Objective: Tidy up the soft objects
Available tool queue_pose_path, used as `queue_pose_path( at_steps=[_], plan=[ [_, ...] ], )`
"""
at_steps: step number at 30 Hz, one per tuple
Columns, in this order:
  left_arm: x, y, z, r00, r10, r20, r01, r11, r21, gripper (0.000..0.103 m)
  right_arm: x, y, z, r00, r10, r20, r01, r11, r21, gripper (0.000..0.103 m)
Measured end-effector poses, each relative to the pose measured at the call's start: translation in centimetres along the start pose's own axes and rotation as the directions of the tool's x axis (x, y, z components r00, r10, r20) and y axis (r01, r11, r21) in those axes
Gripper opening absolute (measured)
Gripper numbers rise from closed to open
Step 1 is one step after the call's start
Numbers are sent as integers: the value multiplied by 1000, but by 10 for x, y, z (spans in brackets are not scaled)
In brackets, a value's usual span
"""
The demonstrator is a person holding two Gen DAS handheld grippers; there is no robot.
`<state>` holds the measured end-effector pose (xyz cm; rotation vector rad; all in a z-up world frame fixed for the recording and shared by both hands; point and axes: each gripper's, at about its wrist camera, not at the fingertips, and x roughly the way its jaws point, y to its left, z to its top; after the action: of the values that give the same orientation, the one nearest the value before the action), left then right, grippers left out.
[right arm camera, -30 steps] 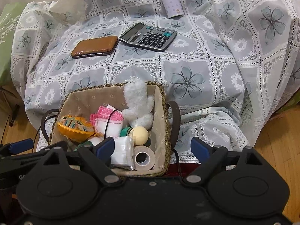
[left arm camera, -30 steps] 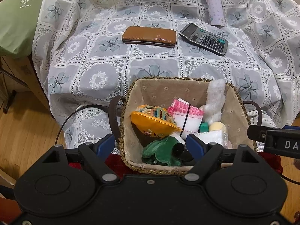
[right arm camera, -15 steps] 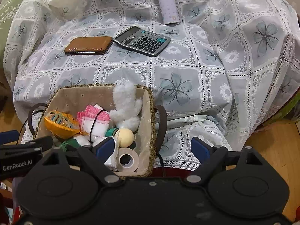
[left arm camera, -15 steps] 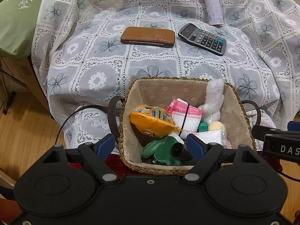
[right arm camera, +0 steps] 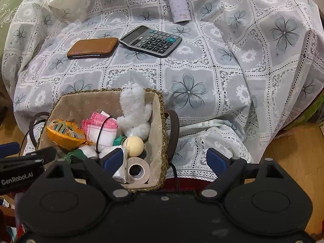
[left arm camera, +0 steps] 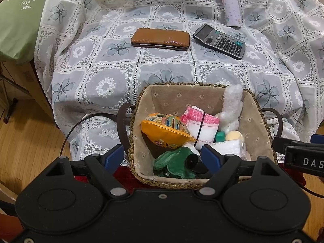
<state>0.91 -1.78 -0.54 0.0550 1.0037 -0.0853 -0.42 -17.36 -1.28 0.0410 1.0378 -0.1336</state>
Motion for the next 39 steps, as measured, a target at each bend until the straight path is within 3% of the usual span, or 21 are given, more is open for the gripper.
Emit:
queue_pose_path(
  at_steps=[39],
  plan=[
    [1,0,0,1000,3,-4,-3,1000,1,80,2,-1,-1,1000,11,-16,-11,1000,10,89]
  ],
)
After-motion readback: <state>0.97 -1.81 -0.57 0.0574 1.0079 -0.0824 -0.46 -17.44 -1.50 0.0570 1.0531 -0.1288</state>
